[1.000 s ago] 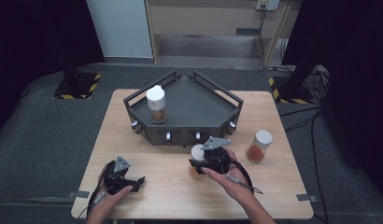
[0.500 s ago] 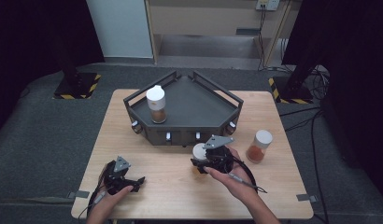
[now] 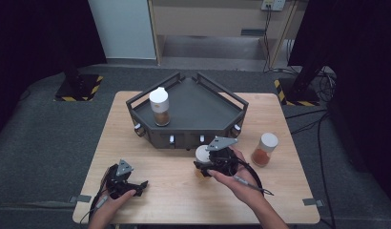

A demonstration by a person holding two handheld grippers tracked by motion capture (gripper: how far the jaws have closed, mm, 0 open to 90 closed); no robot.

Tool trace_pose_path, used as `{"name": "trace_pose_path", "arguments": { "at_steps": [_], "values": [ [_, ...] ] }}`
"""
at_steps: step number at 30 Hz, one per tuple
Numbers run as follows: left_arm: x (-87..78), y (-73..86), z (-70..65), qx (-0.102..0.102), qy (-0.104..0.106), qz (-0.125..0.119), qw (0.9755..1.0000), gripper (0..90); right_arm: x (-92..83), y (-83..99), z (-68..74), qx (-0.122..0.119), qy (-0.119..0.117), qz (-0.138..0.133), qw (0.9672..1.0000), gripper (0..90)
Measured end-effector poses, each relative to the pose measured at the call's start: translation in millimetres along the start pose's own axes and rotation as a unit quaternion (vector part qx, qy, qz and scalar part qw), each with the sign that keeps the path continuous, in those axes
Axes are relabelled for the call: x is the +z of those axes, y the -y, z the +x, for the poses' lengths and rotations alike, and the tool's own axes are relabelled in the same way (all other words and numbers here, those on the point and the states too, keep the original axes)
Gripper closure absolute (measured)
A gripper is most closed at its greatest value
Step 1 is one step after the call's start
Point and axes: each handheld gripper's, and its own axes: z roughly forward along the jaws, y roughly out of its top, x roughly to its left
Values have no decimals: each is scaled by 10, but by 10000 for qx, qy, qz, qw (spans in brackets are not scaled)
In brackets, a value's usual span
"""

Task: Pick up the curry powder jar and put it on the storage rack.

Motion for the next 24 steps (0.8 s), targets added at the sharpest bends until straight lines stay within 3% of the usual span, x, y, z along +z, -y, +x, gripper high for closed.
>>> {"name": "trace_pose_path", "arguments": {
  "at_steps": [24],
  "values": [
    [1, 0, 0, -2, 1, 0, 10000, 0, -107, -155, -23, -9, -59, -29, 10000, 338]
  ]
}}
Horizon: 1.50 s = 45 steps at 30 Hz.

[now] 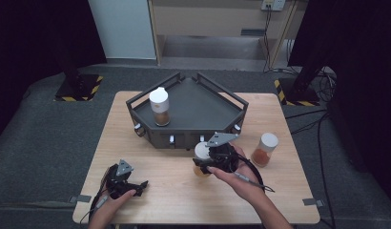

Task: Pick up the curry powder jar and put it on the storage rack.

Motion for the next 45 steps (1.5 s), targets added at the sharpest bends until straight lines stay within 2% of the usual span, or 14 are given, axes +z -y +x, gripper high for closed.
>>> {"name": "trace_pose_path", "arguments": {
  "at_steps": [45],
  "values": [
    [0, 0, 1, 0, 3, 0, 10000, 0, -218, -557, -43, -139, 99, -117, 9998, 338]
  ]
}}
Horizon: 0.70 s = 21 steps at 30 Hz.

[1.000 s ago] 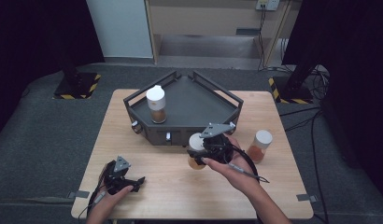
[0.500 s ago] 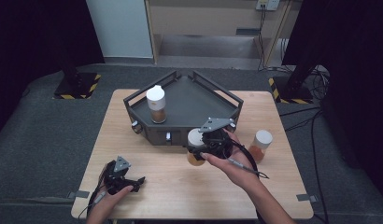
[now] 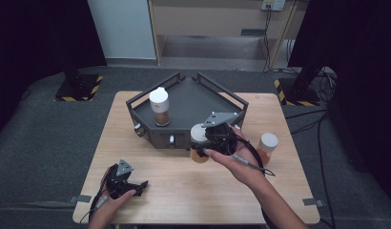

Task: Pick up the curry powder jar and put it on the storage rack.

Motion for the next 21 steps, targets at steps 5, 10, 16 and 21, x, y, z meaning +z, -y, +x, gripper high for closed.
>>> {"name": "trace_pose_path", "arguments": {
  "at_steps": [5, 10, 16, 21],
  "values": [
    [0, 0, 0, 0, 0, 0, 10000, 0, -30, -47, -7, -44, 37, 7, 10000, 338],
    [-1, -2, 0, 3, -1, 5, 10000, 0, -62, -97, -31, -32, 69, 1, 10000, 338],
    [1, -2, 4, 9, 7, 2, 10000, 0, -87, -166, -59, -10, 91, -21, 10000, 338],
    [2, -2, 5, 5, 9, 0, 10000, 0, -95, -227, -83, 3, 106, -25, 9999, 338]
  ]
}}
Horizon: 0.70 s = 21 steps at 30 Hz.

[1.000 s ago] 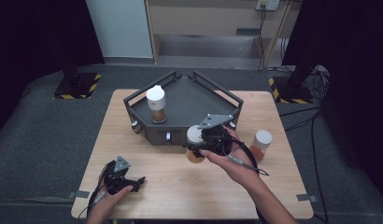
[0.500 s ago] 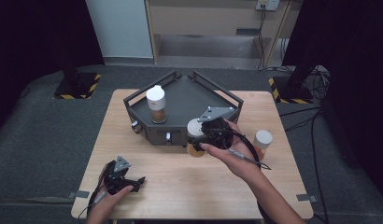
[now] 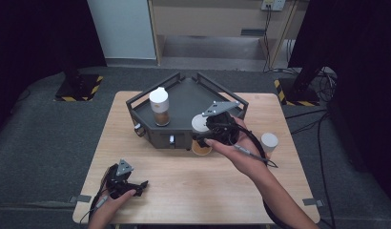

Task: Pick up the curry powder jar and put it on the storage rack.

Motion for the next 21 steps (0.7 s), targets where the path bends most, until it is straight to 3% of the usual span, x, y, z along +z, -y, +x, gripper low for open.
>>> {"name": "trace_pose_path", "arguments": {
  "at_steps": [21],
  "values": [
    [0, -2, 3, 11, 4, 7, 10000, 0, 115, -260, -107, 34, 18, -5, 10000, 338]
  ]
}}
